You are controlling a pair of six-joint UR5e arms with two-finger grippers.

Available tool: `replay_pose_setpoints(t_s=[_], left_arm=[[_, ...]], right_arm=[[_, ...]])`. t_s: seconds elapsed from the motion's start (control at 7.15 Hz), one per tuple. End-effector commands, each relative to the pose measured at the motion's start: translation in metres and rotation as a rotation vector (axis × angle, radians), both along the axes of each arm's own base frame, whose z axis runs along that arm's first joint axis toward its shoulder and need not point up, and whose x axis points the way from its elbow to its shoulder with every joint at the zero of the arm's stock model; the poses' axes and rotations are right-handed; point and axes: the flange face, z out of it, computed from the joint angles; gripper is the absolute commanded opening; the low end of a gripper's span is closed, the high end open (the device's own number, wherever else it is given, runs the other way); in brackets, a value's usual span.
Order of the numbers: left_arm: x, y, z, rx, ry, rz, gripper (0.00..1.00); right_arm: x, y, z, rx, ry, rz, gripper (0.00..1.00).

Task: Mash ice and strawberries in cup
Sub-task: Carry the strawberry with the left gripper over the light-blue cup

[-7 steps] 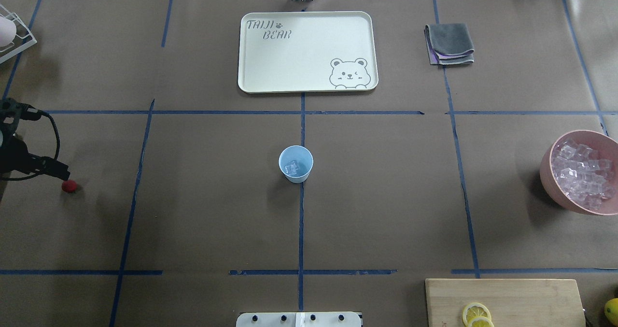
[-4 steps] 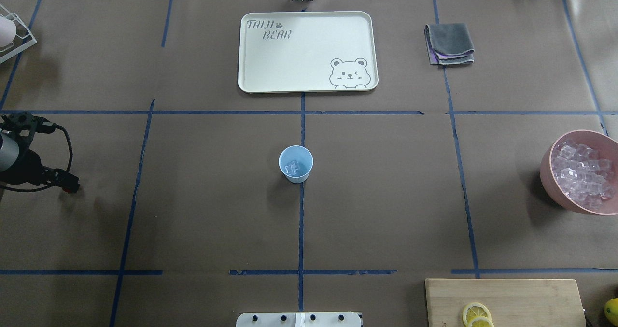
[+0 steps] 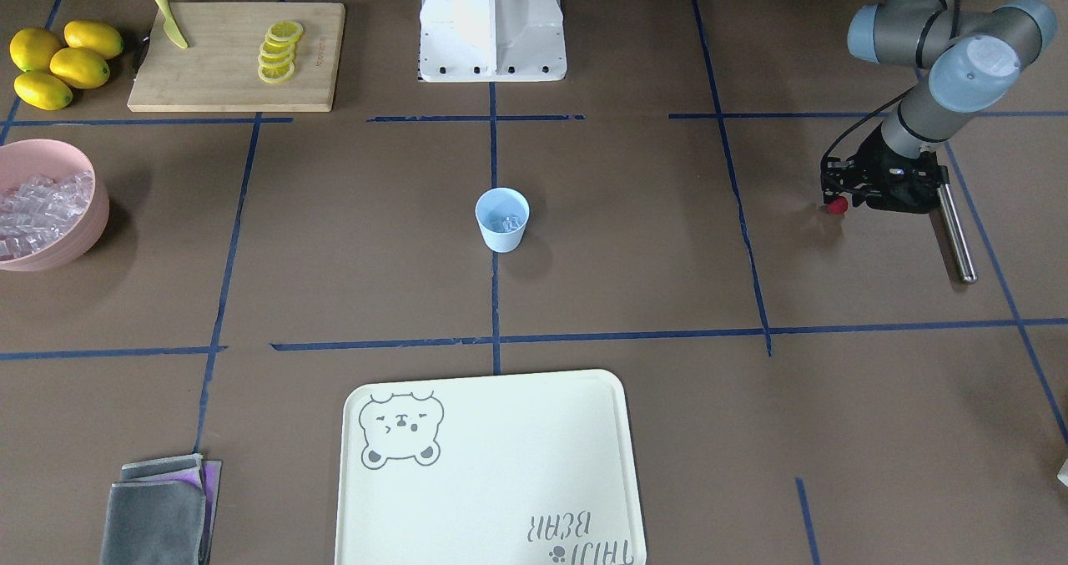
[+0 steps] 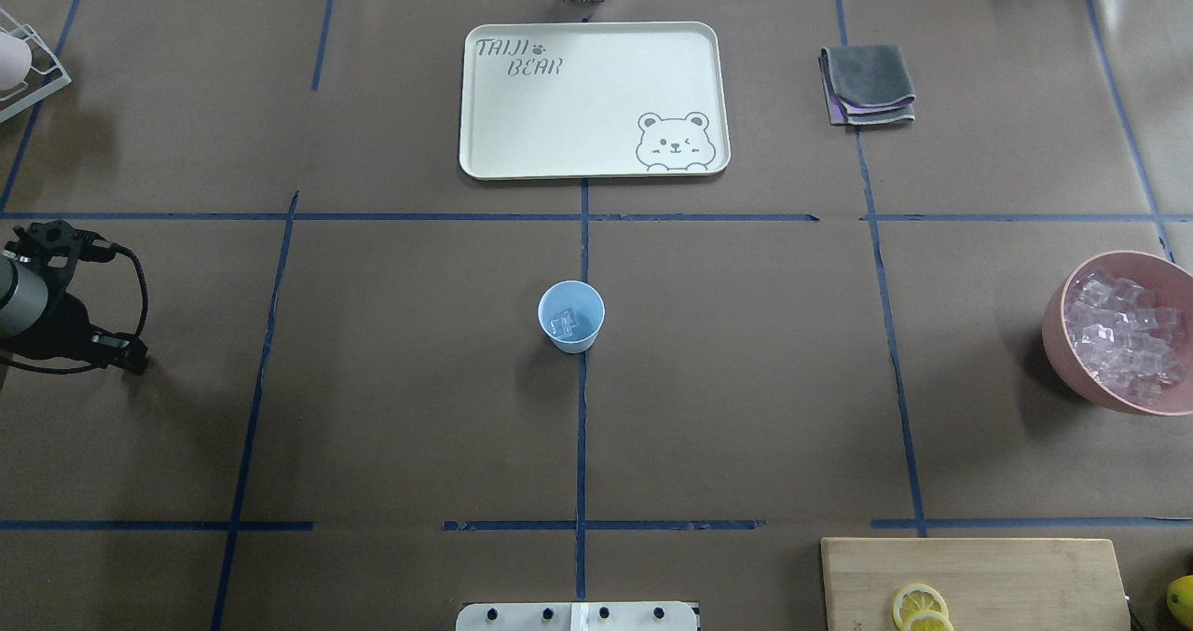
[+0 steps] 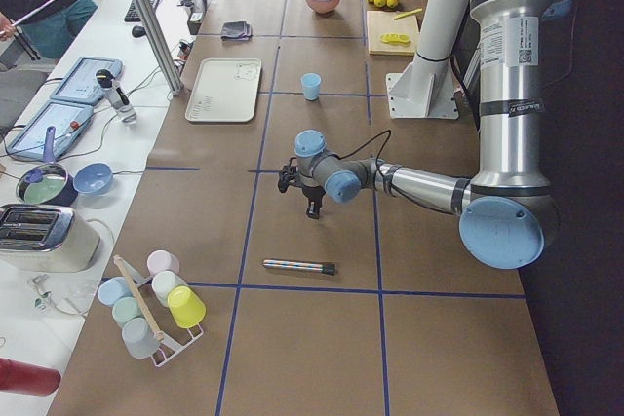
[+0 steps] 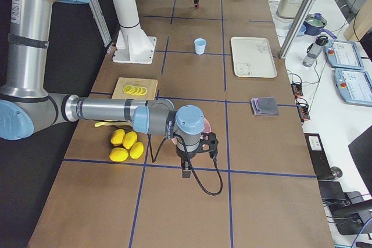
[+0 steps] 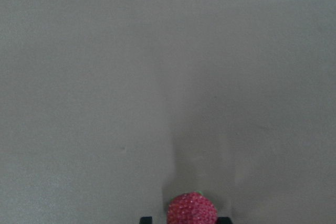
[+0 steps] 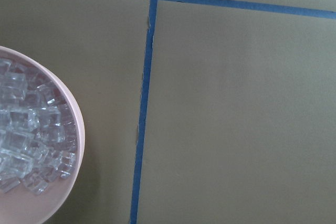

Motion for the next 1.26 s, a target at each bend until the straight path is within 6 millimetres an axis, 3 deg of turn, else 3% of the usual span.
replay_pose_setpoints(t_s=[0.0, 0.42, 0.7, 0.98, 1.12], left_arm=[[0.0, 0.0, -0.008, 0.014, 0.01, 0.001, 0.01], [-0.007, -0.006, -0.08, 0.114, 0.062, -0.035, 0.0], [0.004, -0.027, -0.16, 0.097, 0.072, -0.073, 0.0], [0.031, -0.055, -0.258, 0.044, 0.111, -0.186, 0.0], [0.055, -0.058, -0.302, 0.015, 0.11, -0.227, 0.0]], right_arm=[[0.0, 0.0, -0.001, 0.002, 0.0, 0.001, 1.0], [0.0, -0.001, -0.005, 0.01, -0.001, 0.0, 1.0], [0.0, -0.001, -0.008, 0.013, -0.003, 0.002, 1.0], [0.0, 0.0, -0.006, 0.012, -0.001, 0.0, 1.0], [0.0, 0.0, -0.006, 0.012, -0.001, 0.002, 1.0]])
